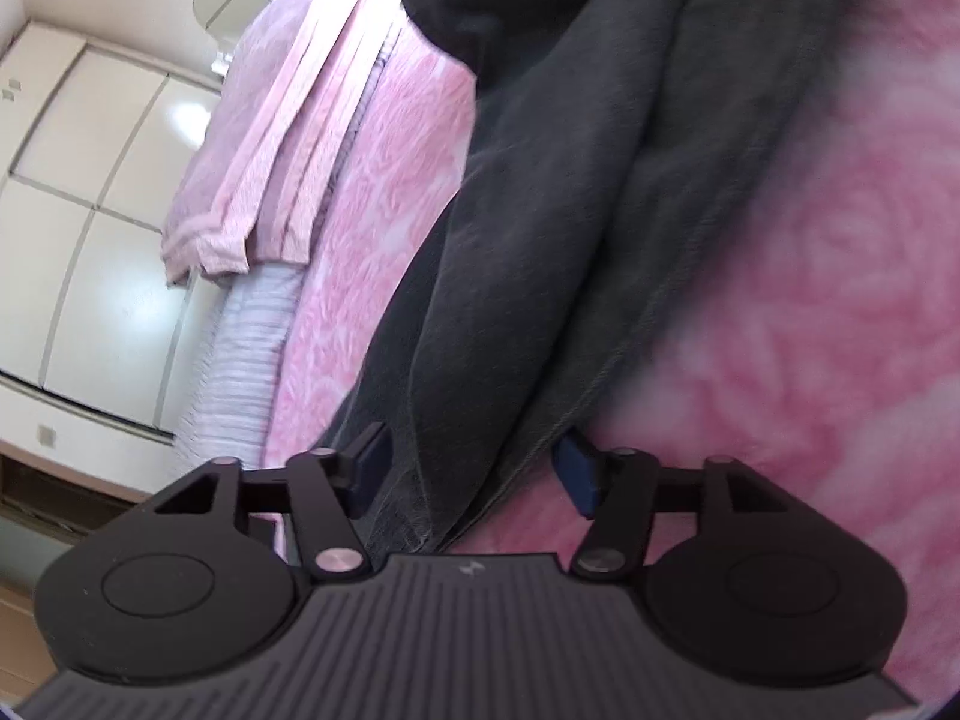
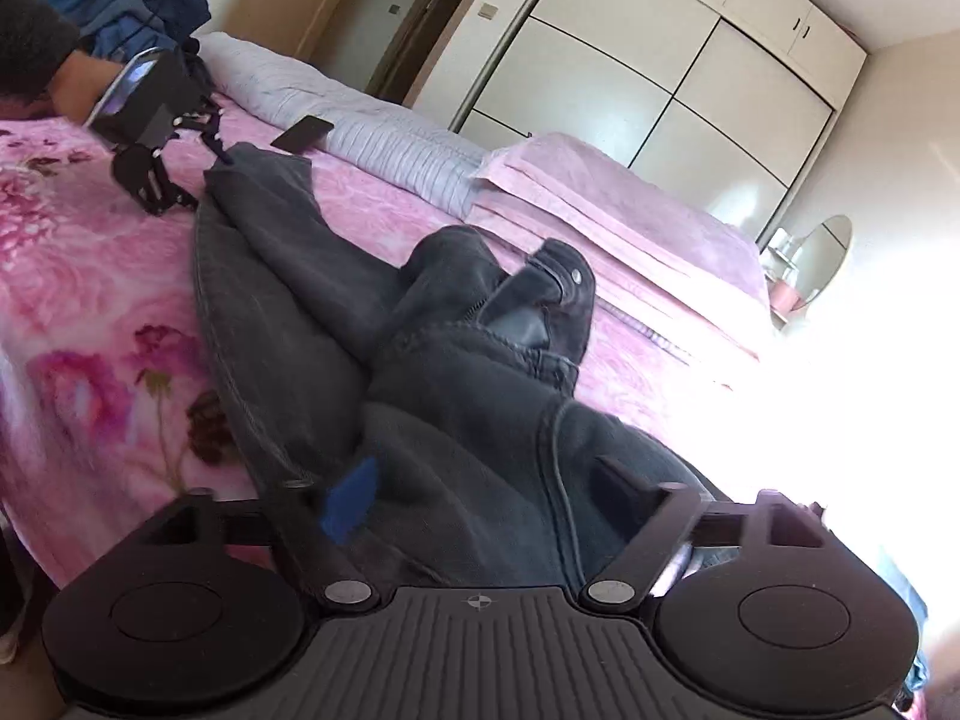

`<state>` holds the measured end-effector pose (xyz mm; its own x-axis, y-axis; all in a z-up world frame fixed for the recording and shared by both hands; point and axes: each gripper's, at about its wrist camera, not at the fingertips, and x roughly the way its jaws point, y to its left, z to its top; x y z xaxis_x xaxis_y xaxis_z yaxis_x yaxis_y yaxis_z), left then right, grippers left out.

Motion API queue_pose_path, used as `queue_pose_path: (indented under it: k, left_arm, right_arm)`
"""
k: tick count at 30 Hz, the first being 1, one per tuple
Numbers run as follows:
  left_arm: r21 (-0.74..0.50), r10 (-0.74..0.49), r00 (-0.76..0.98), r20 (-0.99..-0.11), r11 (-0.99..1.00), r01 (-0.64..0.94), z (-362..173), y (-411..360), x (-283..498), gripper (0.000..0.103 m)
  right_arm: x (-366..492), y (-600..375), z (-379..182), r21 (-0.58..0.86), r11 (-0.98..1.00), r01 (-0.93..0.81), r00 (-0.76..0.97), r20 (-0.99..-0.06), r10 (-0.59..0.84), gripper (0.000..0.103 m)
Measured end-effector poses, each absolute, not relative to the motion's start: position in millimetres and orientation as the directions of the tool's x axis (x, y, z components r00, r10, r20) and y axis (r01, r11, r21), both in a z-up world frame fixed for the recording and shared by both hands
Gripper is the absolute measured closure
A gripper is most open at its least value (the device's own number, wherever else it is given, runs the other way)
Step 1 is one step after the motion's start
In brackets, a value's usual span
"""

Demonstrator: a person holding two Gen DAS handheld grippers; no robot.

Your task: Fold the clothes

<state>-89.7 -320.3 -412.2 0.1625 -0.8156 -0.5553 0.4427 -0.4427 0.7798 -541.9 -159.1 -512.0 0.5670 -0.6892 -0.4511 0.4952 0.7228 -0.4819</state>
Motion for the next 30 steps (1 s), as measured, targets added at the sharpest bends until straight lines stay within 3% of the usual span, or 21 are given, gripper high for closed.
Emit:
queue_pose_path:
  k: [3,5,8,16,17,19,24,30]
  left_arm:
    - [0.749,-0.791,0.155,-0.591,-0.468,0.468,-408.1,-334.5,-83.0,0.046]
    - [0.733,-0.769,0.15,-0.621,-0.503,0.458,-407.9,-340.0,-82.4,0.074]
    - [0.745,-0.763,0.162,-0.626,-0.522,0.416,-413.1,-341.7,-85.8,0.093]
    - [0.788,-0.796,0.206,-0.569,-0.456,0.414,-372.6,-303.9,-96.2,0.094]
    - [0.791,-0.794,0.215,-0.569,-0.455,0.409,-365.3,-291.2,-99.8,0.094]
    - [0.796,-0.789,0.233,-0.569,-0.455,0.4,-350.7,-265.7,-107.0,0.094]
    - [0.766,-0.747,0.253,-0.615,-0.49,0.417,-338.8,-185.7,-142.2,0.094]
    - [0.71,-0.665,0.287,-0.689,-0.54,0.452,-370.6,-128.7,-166.5,0.088]
  right_arm:
    - [-546.2,-148.5,-520.7,-0.544,0.711,0.446,0.552,-0.459,-0.697,0.018]
    - [-546.5,-142.2,-520.4,-0.564,0.709,0.423,0.559,-0.453,-0.694,0.018]
    - [-548.8,-135.6,-523.2,-0.568,0.732,0.377,0.589,-0.462,-0.662,0.018]
    - [-531.1,-155.1,-563.2,-0.715,0.691,0.103,0.542,-0.542,-0.642,0.018]
    - [-531.7,-162.2,-563.0,-0.715,0.692,0.104,0.545,-0.541,-0.641,0.022]
    - [-531.7,-176.6,-558.6,-0.694,0.71,0.12,0.529,-0.561,-0.637,0.07]
    - [-551.1,-186.7,-536.6,-0.711,0.666,0.225,0.504,-0.5,-0.704,0.075]
    - [-566.1,-171.3,-551.8,-0.666,0.708,0.234,0.465,-0.563,-0.683,0.073]
